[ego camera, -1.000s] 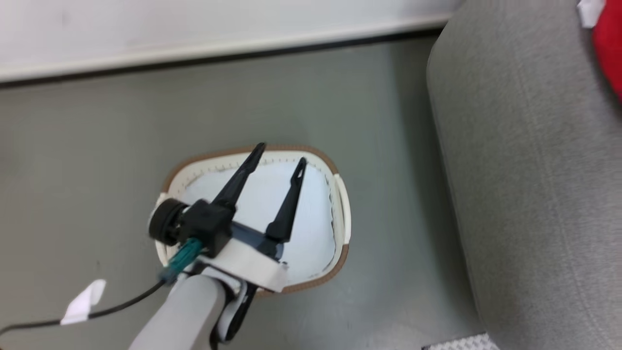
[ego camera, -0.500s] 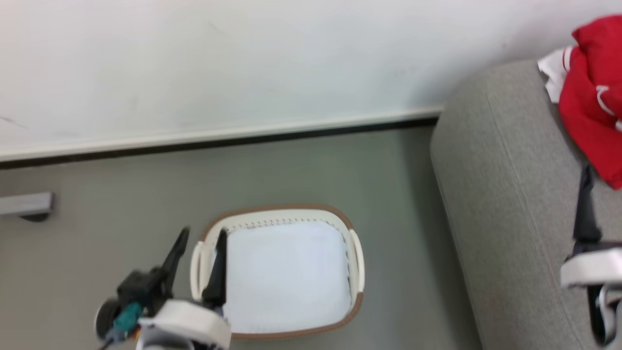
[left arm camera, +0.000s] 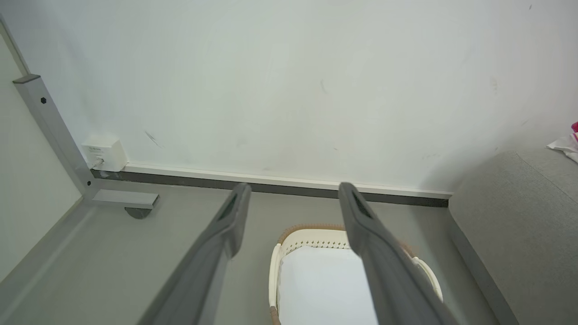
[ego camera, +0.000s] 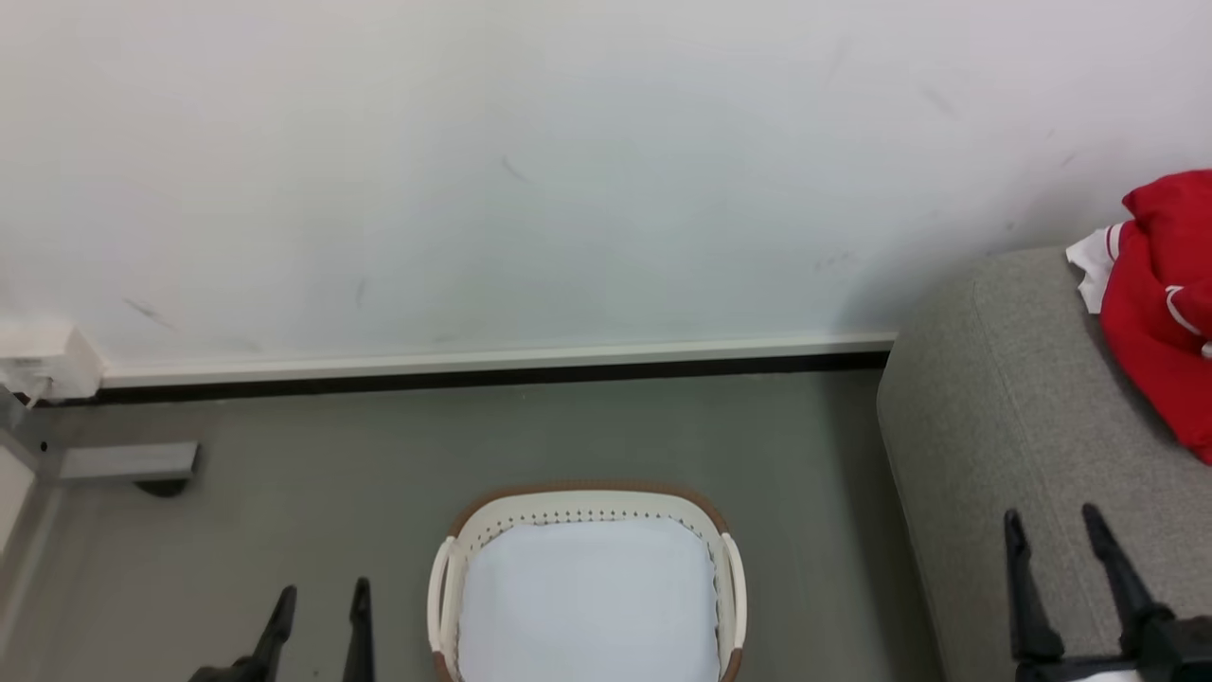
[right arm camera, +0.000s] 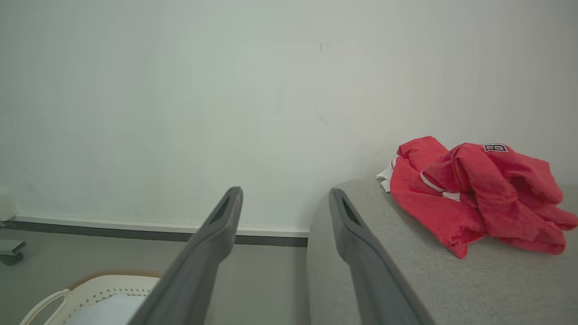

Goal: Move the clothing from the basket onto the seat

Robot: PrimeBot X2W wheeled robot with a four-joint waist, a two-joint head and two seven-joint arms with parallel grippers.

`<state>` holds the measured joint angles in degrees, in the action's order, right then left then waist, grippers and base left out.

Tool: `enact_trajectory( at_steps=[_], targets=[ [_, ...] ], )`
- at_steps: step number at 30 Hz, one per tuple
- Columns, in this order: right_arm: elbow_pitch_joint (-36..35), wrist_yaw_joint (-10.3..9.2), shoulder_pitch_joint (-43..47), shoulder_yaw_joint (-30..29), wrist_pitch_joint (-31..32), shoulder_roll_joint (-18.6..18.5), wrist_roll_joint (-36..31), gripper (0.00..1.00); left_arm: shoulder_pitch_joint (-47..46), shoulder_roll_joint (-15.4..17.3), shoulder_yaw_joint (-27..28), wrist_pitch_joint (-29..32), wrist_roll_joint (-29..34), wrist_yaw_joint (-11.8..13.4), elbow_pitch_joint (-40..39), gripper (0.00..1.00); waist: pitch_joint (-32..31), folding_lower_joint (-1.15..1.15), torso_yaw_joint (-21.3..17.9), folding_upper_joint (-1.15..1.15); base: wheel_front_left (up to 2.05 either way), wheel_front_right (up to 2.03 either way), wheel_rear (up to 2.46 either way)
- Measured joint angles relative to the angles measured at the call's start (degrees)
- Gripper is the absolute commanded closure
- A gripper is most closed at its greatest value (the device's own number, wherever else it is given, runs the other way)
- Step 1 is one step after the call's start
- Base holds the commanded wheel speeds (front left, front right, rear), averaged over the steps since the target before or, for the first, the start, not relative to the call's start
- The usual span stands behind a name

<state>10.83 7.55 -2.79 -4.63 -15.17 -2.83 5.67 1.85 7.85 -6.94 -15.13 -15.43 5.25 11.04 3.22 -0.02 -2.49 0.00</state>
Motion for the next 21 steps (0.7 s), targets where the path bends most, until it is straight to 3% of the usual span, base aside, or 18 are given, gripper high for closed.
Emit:
enact_trajectory(
  at_steps=[10,21],
  targets=[
    [3.5,0.0,3.5,3.9,0.0,0.0,2.7,0.0,3.6,-2.0,5.7,0.0,4.8,-3.3,-0.1,0.0,-2.6,0.01,-0.4,0.0,0.0,0.0,0.0],
    [5.3,0.0,3.9,4.7,0.0,0.0,3.6,0.0,4.6,-4.1,7.3,0.0,8.2,-6.2,-2.1,0.0,-3.2,0.02,-0.7,0.0,0.0,0.0,0.0]
  ],
)
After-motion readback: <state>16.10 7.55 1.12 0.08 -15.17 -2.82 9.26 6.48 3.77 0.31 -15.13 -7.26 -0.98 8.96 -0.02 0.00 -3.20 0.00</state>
